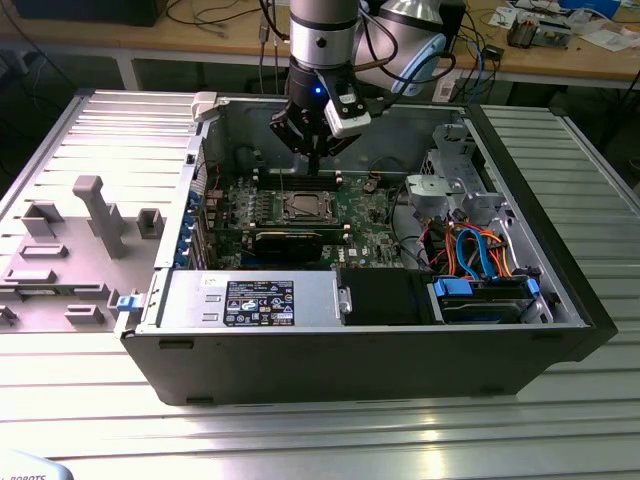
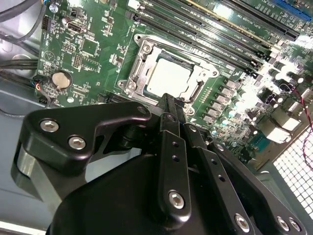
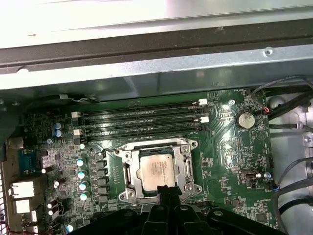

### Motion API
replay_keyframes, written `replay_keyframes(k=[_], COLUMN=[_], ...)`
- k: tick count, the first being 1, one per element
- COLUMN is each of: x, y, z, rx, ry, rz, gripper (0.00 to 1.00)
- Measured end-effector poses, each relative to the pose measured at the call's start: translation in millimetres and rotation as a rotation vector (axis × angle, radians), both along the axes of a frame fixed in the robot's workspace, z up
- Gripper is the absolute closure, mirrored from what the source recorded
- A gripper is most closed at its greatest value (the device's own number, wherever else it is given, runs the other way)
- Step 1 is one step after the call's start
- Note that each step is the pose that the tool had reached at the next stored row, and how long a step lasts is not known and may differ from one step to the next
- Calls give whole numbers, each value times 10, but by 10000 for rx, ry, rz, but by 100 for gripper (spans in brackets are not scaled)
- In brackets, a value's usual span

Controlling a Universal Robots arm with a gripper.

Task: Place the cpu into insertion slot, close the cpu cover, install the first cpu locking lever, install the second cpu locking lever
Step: 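Install the first cpu locking lever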

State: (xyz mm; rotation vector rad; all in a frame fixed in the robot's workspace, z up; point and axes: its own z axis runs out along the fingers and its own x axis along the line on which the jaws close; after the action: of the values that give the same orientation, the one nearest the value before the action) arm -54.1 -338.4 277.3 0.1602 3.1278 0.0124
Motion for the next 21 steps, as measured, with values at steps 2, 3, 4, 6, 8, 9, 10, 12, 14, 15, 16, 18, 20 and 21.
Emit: replay_keyframes(k=[2,3,4,6,8,9,10,12,14,15,16,18,20,21], x=[-46,-78,-116,-156,-177,-186,-193,-208,-219,-225,-229,-231,-232,-232], y=[-1,0,0,0,0,0,0,0,0,0,0,1,0,0], z=[1,0,0,-1,0,-1,-1,0,-1,-1,-1,-1,-2,-2], rx=[3,4,4,6,4,8,27,151,366,449,501,521,527,529], ry=[-20,-67,-144,-222,-286,-303,-312,-317,-316,-315,-314,-306,-295,-290], rz=[2,1,3,1,2,5,5,4,21,71,169,482,904,1083], gripper=[89,89,89,89,89,89,89,89,89,89,89,89,89,89])
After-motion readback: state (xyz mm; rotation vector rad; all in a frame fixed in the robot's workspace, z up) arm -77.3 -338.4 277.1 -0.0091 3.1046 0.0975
